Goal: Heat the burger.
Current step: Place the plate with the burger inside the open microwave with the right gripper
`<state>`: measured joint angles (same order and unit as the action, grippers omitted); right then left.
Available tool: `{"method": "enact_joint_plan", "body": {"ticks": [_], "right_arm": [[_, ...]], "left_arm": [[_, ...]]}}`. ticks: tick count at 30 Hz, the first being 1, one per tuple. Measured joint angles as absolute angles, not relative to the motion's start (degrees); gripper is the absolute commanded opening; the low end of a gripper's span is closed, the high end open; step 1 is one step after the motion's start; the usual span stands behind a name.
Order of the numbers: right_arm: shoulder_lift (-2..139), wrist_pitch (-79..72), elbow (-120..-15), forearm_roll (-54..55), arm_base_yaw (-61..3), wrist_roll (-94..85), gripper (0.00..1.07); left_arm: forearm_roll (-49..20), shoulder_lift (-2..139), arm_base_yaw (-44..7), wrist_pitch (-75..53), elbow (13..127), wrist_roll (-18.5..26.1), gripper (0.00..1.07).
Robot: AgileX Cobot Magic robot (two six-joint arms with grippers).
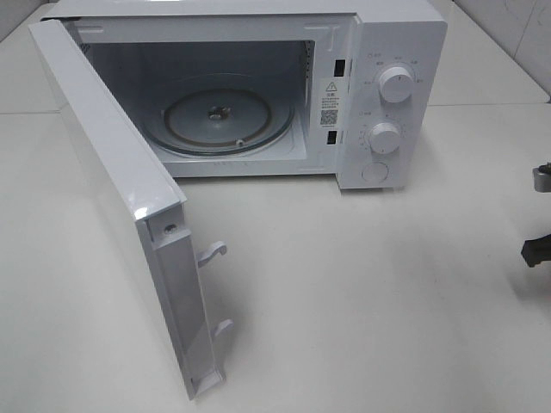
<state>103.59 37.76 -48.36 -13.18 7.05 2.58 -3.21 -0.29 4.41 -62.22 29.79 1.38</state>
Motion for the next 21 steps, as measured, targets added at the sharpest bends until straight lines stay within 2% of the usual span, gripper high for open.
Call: {"method": "enact_joint_plan", "body": {"ticks": [8, 9, 12, 14, 21], "right_arm": [[98.49, 40.28, -45.84, -16.44, 0.06, 7.56, 0.0], [96.83, 40.22, -43.83, -17.59, -2.41, 9.05, 0.0], [96.14, 40.16, -42.8, -18.11, -3.61, 9.91, 0.0], [92.93, 40.22, -39.08, -20.68, -8.42, 13.12, 0.0], [87.55, 40.97, -35.35, -24.06, -15.41, 15.64, 0.0]], "left_arm": [[-3.21, -0.29, 4.41, -62.22, 29.79, 1.38, 1.01], [-3.21, -0.29, 4.41, -62.22, 29.79, 1.38, 1.01], [-3.21, -0.29, 4.41, -62.22, 29.79, 1.38, 1.01], [-3.21, -0.29, 4.41, -62.22, 29.79, 1.38, 1.01], [-3.21, -0.29, 4.41, -62.22, 29.79, 1.38, 1.01]]}}
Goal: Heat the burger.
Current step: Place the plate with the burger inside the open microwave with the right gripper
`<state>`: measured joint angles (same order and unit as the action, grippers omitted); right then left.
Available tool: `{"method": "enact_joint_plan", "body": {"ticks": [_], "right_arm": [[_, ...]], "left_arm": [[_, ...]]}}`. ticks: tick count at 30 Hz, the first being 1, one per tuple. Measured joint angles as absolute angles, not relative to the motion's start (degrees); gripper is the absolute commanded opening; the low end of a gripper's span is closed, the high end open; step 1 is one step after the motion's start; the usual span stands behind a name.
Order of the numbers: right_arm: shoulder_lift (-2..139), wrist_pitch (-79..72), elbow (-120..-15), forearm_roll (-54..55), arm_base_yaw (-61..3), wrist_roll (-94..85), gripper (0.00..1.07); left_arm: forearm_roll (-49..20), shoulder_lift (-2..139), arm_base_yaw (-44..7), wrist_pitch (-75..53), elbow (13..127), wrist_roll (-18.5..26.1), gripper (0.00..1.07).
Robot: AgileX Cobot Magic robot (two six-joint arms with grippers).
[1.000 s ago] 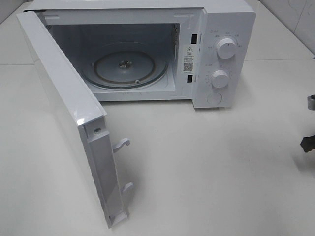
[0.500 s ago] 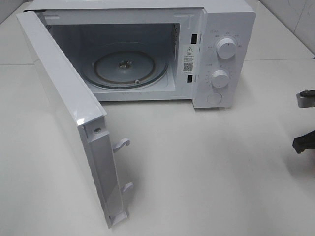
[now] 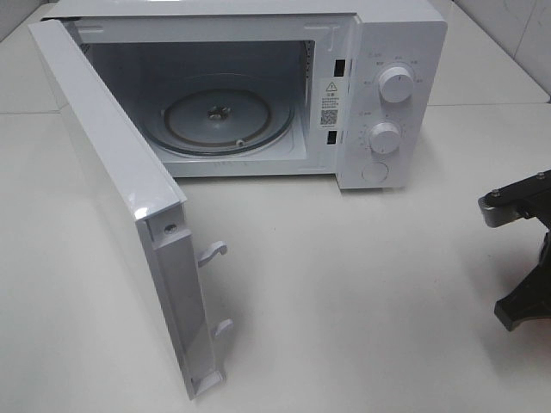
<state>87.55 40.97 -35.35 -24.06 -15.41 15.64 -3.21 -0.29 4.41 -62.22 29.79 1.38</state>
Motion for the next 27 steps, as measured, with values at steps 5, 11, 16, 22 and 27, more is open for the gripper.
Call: {"method": "enact_joint_plan", "body": {"ticks": [5, 11, 16, 22, 27], "right_arm": [[82.96, 41.25, -33.23, -26.07, -21.66, 16.21, 0.0], [79.35, 43.66, -32.49, -27.27, -29.91, 16.33, 0.0], [79.3, 44.63, -32.37, -27.33, -35.35, 13.81, 0.0], [79.3, 44.75, -32.37, -27.56, -39.42, 7.05, 0.0], [79.3, 43.95, -32.37, -28.53, -41.6, -0.4, 0.0]], "left_arm": [[-3.21, -0.29, 4.41, -62.22, 29.79, 1.38, 1.01], [-3.21, -0.29, 4.41, -62.22, 29.79, 1.38, 1.01], [-3.21, -0.29, 4.41, -62.22, 29.79, 1.38, 1.01], [-3.21, -0.29, 4.41, -62.22, 29.79, 1.38, 1.01], [-3.21, -0.29, 4.41, -62.22, 29.79, 1.38, 1.01]]}}
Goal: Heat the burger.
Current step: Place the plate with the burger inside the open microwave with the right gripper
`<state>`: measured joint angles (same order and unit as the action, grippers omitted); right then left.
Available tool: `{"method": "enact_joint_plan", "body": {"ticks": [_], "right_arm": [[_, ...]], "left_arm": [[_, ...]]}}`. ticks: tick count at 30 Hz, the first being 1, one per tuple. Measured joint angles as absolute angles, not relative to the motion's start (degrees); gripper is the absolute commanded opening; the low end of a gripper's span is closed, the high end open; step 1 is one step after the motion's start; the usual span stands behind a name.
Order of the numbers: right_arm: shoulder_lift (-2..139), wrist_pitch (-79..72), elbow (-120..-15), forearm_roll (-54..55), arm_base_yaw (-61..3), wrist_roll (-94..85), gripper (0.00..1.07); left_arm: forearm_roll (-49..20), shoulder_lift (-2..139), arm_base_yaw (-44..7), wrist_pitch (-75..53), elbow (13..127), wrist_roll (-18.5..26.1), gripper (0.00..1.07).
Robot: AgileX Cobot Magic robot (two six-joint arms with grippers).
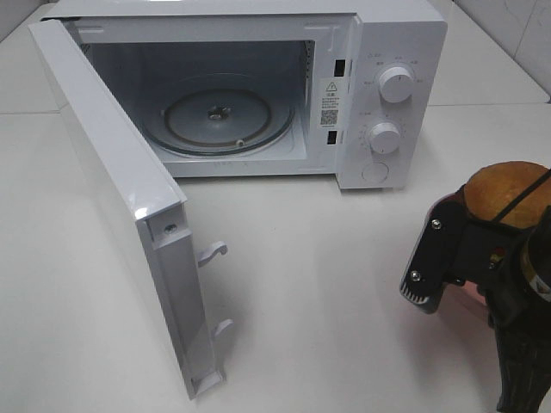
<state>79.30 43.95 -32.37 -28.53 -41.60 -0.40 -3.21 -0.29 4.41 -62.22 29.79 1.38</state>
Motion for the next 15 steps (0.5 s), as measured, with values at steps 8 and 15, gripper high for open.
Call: {"method": "enact_joint_plan", "body": {"ticks": [8, 15], "right_arm": [[79.3, 42.28, -32.31, -28.88, -41.83, -6.93, 0.0], [79.3, 41.2, -32.2, -28.99, -41.94, -12.2, 0.0]], "left_arm": [[-3.21, -0.29, 4.41, -62.22, 29.79, 1.38, 1.01], [-3.21, -0.29, 4.41, -62.22, 29.79, 1.38, 1.01]]}}
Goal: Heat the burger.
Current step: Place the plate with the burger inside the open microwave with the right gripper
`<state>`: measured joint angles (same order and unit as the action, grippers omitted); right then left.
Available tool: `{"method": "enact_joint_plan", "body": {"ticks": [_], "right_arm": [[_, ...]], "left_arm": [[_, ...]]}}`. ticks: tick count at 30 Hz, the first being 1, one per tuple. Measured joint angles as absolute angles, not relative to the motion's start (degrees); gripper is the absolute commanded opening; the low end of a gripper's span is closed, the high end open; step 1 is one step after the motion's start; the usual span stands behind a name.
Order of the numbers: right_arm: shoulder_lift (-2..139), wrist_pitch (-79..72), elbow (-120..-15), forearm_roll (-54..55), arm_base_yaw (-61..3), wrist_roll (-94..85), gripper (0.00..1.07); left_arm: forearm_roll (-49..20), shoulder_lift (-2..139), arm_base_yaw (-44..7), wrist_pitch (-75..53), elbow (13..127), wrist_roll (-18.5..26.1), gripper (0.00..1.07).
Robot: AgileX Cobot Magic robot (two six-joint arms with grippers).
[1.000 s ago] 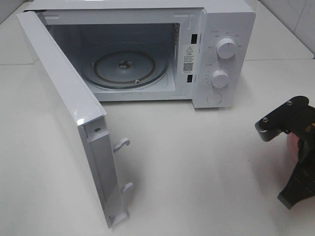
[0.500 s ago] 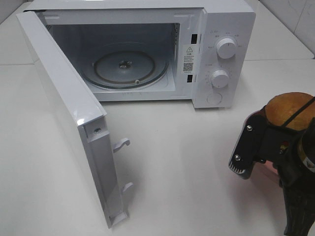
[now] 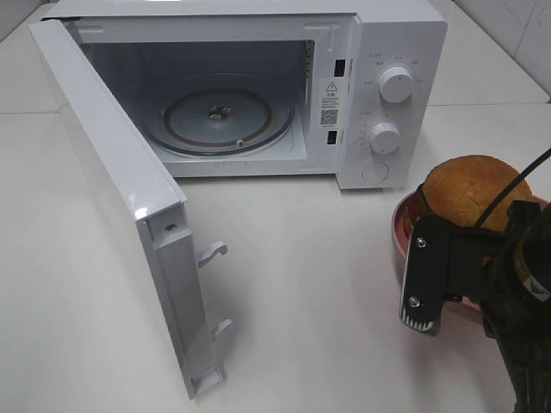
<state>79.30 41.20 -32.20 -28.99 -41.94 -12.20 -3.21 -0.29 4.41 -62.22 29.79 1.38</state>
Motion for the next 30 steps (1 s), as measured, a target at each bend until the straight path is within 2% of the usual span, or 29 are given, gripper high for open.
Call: {"method": "enact_joint_plan", "body": {"ticks": [11, 30], "right_arm": [[79.3, 35.01, -32.03, -29.11, -47.96, -21.08, 0.0], [79.3, 31.17, -33.4, -28.19, -47.96, -46.98, 0.0]], "left_arm": [[-3.21, -0.29, 4.41, -62.22, 29.79, 1.38, 1.01], [-3.21, -0.29, 4.41, -62.22, 29.79, 1.38, 1.01]]}}
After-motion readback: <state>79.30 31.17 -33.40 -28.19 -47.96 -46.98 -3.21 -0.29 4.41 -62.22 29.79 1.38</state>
